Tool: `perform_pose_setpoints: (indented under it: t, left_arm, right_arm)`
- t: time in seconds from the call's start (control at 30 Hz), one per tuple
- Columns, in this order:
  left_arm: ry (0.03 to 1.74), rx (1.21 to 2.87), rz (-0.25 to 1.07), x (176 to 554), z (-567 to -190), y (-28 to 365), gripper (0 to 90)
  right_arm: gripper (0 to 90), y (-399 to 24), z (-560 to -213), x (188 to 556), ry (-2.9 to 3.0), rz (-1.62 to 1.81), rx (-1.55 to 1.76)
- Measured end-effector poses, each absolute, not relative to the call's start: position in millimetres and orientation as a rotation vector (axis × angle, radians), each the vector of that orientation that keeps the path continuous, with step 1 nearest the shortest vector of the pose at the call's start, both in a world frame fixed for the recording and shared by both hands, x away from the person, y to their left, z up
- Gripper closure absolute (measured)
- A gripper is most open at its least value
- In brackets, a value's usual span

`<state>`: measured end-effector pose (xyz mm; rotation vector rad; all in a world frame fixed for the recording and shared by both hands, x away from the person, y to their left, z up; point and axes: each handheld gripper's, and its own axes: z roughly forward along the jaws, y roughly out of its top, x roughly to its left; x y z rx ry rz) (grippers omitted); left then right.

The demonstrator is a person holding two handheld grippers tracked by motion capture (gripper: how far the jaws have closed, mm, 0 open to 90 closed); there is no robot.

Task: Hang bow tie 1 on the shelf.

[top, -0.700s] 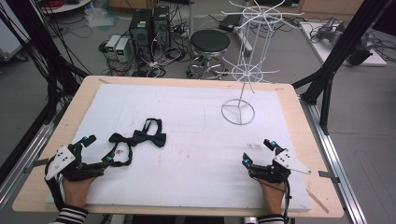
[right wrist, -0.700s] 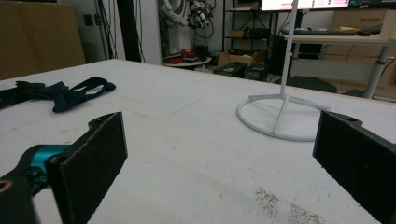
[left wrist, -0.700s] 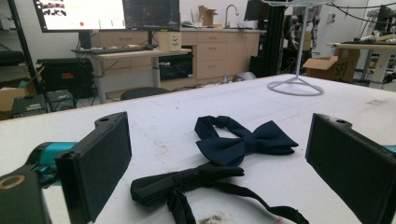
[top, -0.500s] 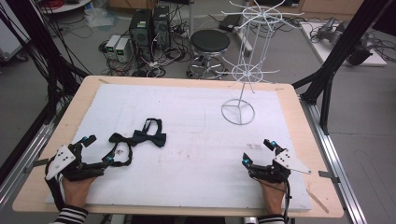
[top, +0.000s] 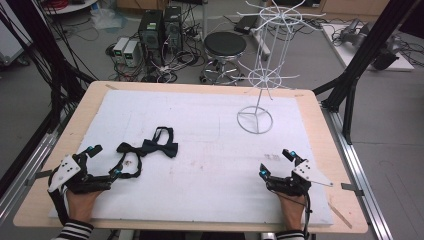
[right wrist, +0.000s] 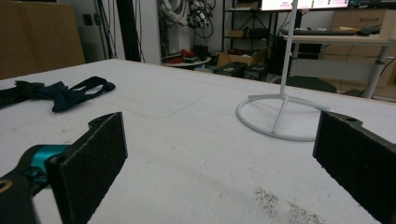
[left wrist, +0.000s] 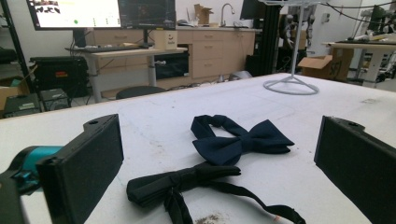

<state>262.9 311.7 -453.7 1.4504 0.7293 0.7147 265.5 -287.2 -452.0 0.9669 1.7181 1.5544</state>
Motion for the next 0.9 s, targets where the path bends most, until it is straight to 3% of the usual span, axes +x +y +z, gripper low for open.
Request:
perform_pose_setpoints:
  t: [0.33, 0.9]
  left_arm:
    - [0.716, 1.498, 0.677, 265, -446, 313, 1.7]
    - [0.615, 1.683, 0.628, 279, -397, 303, 1.7]
  right_arm:
    - [2.2, -287, -452, 265, 1.718, 1.554, 0.969]
    - [2.2, -287, -452, 266, 1.719, 1.557, 0.969]
